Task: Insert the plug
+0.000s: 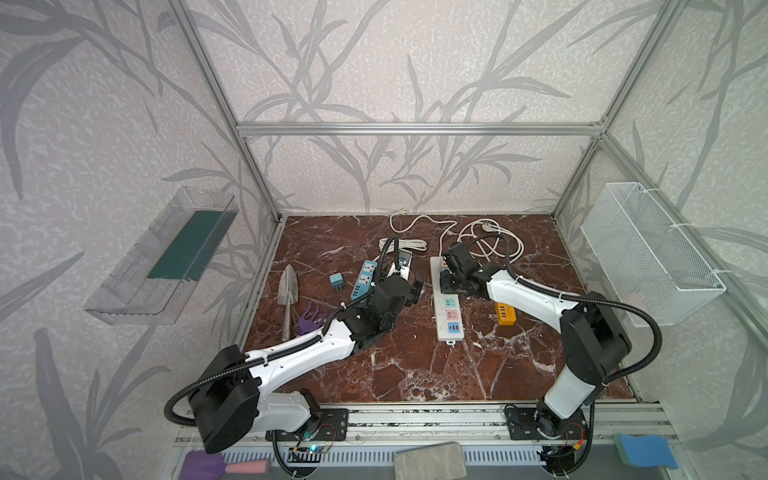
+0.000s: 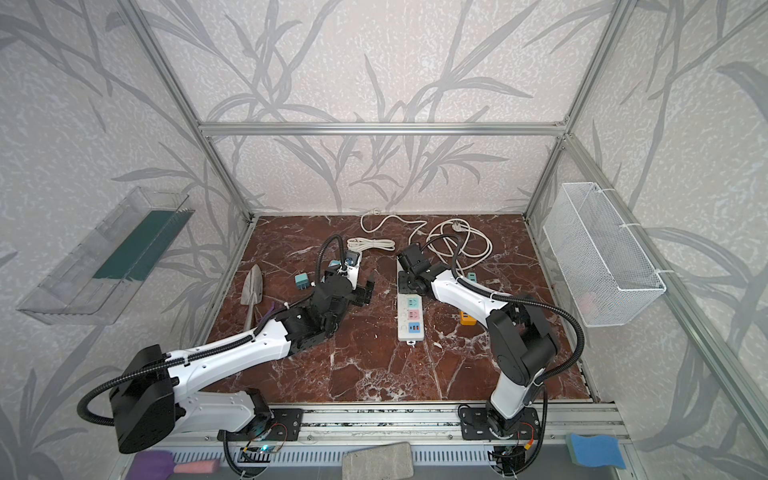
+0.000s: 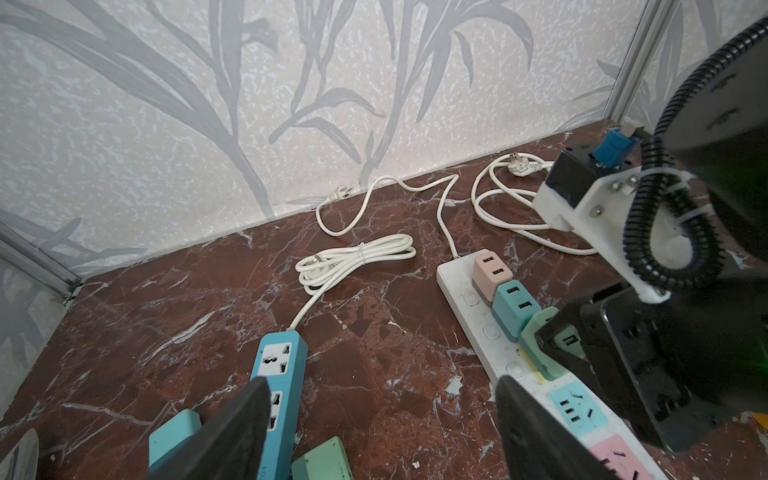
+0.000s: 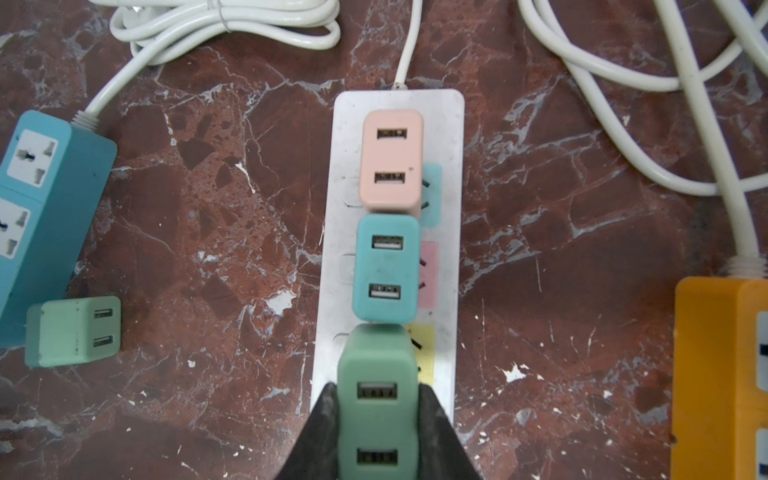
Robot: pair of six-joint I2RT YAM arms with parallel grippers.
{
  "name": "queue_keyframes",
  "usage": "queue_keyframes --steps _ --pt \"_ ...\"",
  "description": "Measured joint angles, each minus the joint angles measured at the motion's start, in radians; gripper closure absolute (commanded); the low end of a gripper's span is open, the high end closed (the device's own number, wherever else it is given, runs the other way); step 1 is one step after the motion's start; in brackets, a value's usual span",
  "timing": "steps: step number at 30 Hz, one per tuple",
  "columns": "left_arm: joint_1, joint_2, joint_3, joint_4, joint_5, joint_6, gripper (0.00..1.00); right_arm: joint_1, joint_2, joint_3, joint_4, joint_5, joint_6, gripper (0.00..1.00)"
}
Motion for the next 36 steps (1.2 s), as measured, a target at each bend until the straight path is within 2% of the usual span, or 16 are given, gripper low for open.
queue_keyframes --steps 36 --pt "0.0 -0.013 0.013 -0.029 0.014 0.0 0.16 -0.002 0.029 0.045 -0.077 0.021 0.077 1.0"
